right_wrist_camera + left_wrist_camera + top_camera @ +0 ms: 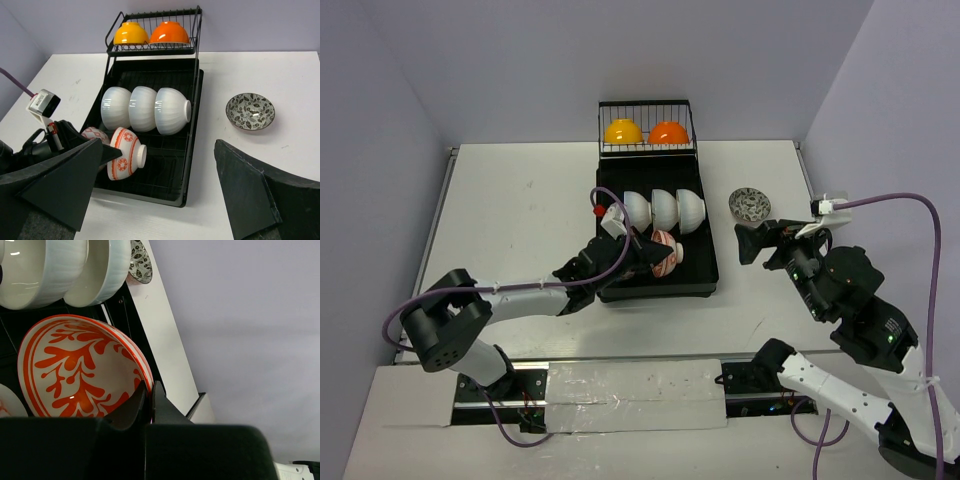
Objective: Load the bowls into the dish rack
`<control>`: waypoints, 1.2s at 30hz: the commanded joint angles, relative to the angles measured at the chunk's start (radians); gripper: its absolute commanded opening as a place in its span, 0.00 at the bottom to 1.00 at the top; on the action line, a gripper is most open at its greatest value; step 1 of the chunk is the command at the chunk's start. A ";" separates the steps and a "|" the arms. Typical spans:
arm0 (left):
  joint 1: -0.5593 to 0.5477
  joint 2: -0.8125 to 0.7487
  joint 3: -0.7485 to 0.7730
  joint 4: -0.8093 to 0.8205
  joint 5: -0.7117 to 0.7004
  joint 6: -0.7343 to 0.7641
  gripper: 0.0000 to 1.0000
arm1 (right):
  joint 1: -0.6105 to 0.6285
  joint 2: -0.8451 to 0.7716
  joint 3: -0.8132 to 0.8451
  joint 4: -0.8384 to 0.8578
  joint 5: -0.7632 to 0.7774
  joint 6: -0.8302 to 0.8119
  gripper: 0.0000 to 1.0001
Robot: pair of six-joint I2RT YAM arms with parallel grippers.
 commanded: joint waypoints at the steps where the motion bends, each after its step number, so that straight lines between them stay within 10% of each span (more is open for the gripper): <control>1: 0.001 0.002 0.029 0.109 -0.022 -0.003 0.00 | -0.004 -0.014 -0.008 0.053 -0.008 -0.029 1.00; 36: 0.045 0.012 0.004 0.077 -0.005 -0.047 0.00 | -0.004 -0.026 -0.033 0.075 -0.018 -0.075 1.00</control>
